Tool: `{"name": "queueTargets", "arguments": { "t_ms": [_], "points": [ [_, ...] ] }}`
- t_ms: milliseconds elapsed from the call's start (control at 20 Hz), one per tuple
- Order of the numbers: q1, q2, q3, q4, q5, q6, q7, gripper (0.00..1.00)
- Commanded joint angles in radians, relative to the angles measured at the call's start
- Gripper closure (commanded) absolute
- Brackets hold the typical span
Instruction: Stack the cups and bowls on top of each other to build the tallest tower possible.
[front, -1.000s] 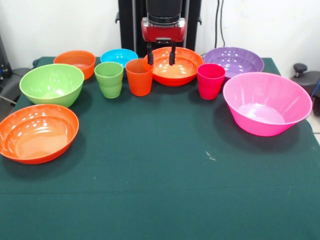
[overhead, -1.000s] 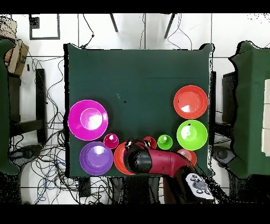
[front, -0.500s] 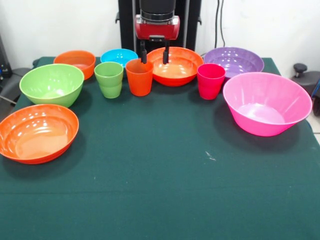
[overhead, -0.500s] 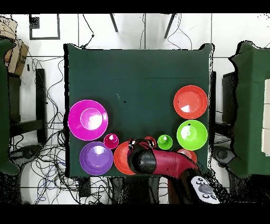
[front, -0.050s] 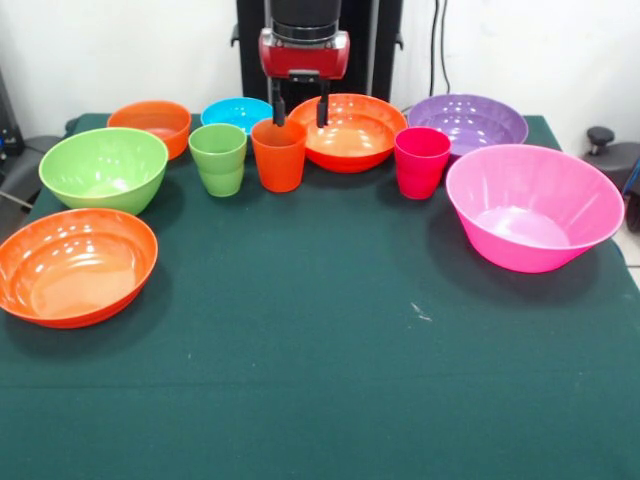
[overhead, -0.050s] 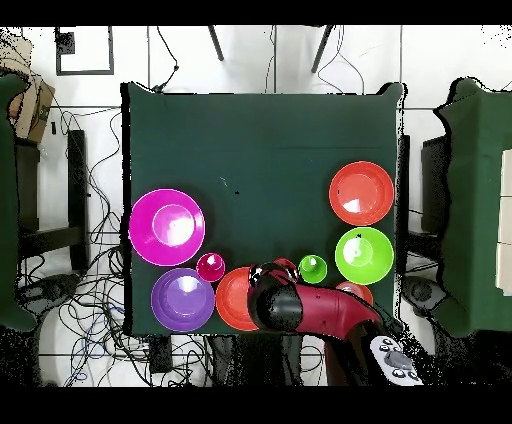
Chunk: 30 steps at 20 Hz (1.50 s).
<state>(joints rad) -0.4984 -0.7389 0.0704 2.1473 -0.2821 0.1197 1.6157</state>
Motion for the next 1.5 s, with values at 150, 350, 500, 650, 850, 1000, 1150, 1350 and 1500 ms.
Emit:
{"name": "queueTargets", "arguments": {
  "t_ms": [150, 350, 500, 650, 850, 1000, 1150, 1350, 1500],
  "points": [
    [-0.026, 0.095, 0.096, -0.077, -0.098, -0.027, 0.031, 0.0],
    [-0.023, 0.131, 0.082, -0.094, -0.125, -0.05, 0.038, 0.0],
    [-0.021, 0.142, 0.064, -0.099, -0.139, -0.049, 0.045, 0.0],
    [-0.017, 0.157, 0.062, -0.106, -0.142, -0.054, 0.057, 0.0],
    [-0.007, 0.186, 0.06, -0.121, -0.146, -0.078, 0.076, 0.0],
    [-0.008, 0.199, 0.061, -0.128, -0.146, -0.088, 0.082, 0.0],
    [-0.008, 0.203, 0.064, -0.134, -0.144, -0.088, 0.082, 0.0],
    [-0.007, 0.209, 0.064, -0.143, -0.147, -0.091, 0.079, 0.0],
    [-0.003, 0.22, 0.064, -0.16, -0.146, -0.097, 0.08, 0.0]
  ]
}}
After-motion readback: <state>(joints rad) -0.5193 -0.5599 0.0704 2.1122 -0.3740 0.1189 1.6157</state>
